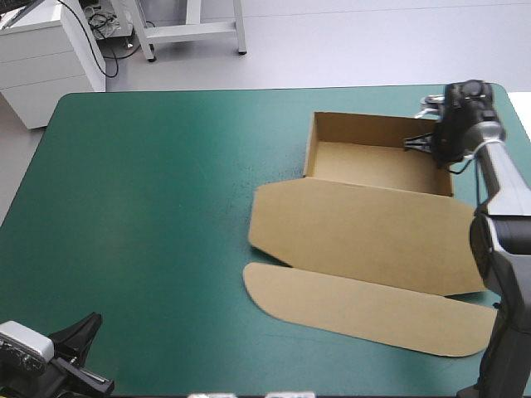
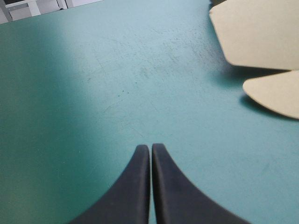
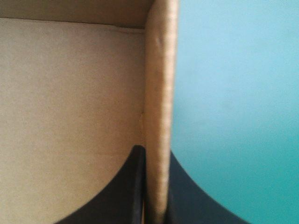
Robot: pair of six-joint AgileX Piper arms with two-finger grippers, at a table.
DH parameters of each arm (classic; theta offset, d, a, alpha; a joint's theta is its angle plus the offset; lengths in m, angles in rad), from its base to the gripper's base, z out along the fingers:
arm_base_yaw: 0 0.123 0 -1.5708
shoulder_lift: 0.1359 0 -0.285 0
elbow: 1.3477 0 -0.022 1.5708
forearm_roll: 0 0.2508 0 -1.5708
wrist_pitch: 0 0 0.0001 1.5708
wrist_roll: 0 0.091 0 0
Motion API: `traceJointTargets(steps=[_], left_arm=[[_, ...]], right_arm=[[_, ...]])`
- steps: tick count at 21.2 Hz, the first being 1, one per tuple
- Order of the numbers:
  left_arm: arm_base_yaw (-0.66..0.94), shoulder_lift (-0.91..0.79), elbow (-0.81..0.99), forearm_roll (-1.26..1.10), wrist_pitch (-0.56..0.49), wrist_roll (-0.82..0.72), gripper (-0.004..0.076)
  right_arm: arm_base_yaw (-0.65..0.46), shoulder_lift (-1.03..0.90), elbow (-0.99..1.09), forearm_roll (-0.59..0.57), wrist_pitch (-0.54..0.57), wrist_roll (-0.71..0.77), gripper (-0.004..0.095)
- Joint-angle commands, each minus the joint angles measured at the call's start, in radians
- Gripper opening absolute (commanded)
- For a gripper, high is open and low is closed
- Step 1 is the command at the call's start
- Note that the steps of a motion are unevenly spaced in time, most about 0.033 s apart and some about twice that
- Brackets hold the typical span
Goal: Fold the box
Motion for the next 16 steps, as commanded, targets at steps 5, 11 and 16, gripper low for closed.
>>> traceJointTargets(steps=[5, 11, 16], left_arm=[[-0.007, -0.006, -0.022, 0.008, -0.078, -0.009, -0.0008], [-0.007, -0.006, -0.022, 0.008, -0.078, -0.013, -0.0008], [-0.007, -0.006, -0.022, 0.008, -0.078, -0.021, -0.0008]], right_arm=[[-0.436, -0.079, -0.023, -0.09, 0.023, -0.091, -0.002], [-0.484, -0.079, -0.023, -0.082, 0.021, -0.117, -0.0003], [-0.484, -0.085, -0.023, -0.076, 0.023, -0.143, 0.0312]])
